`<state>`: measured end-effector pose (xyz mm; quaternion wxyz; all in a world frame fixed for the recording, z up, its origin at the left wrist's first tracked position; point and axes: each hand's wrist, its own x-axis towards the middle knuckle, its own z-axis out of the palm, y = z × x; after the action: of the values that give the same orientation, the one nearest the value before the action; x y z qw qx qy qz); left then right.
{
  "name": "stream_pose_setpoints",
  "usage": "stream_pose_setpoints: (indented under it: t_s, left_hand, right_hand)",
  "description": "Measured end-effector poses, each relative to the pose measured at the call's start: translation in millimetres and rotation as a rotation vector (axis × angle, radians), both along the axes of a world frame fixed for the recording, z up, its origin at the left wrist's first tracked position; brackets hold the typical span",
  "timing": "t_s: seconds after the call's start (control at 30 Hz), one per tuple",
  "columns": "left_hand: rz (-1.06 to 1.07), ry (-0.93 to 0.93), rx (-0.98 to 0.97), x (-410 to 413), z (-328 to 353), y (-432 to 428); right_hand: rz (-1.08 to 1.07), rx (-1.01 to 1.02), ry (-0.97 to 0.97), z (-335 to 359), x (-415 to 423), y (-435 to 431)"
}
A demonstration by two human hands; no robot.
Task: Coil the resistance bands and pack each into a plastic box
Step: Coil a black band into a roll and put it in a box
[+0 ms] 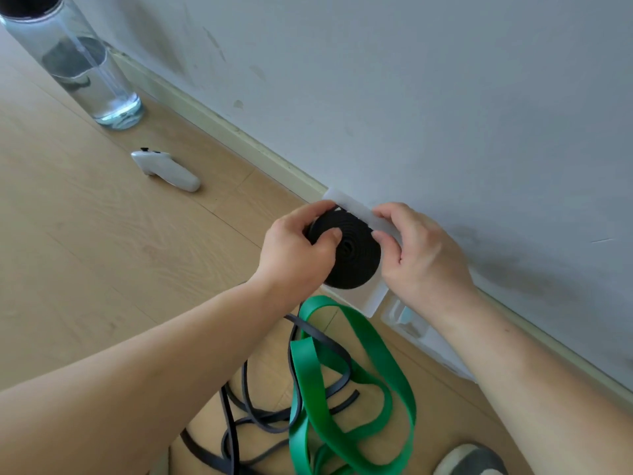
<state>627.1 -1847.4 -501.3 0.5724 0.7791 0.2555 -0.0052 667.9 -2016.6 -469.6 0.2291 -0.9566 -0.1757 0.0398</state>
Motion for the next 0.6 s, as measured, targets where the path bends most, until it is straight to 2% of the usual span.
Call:
stream_pose_setpoints:
  t_s: [0.13,0.33,0.47,0.53,0.6]
  left_hand:
    - [-0.141,-0.041,0.215,-12,-4,4]
    - [-0.065,0.042,0.102,-3,-10,9]
    - [-0.084,0.009,0.131,-9,-6,13]
    - [-0.026,0.006,0.112,-14,-1,17]
    - [0.078,0.023,0.001,-16,6,22]
  right_hand:
    - [-0.085,0.041,0.035,2,7,3]
    - [-0.240,0.075,0.046,15,13,11]
    - [-0.315,0.138,0.048,25,13,14]
    - [-0.327,0.172,0.021,31,5,19]
    - [-0.359,0.274,0.029,38,0,25]
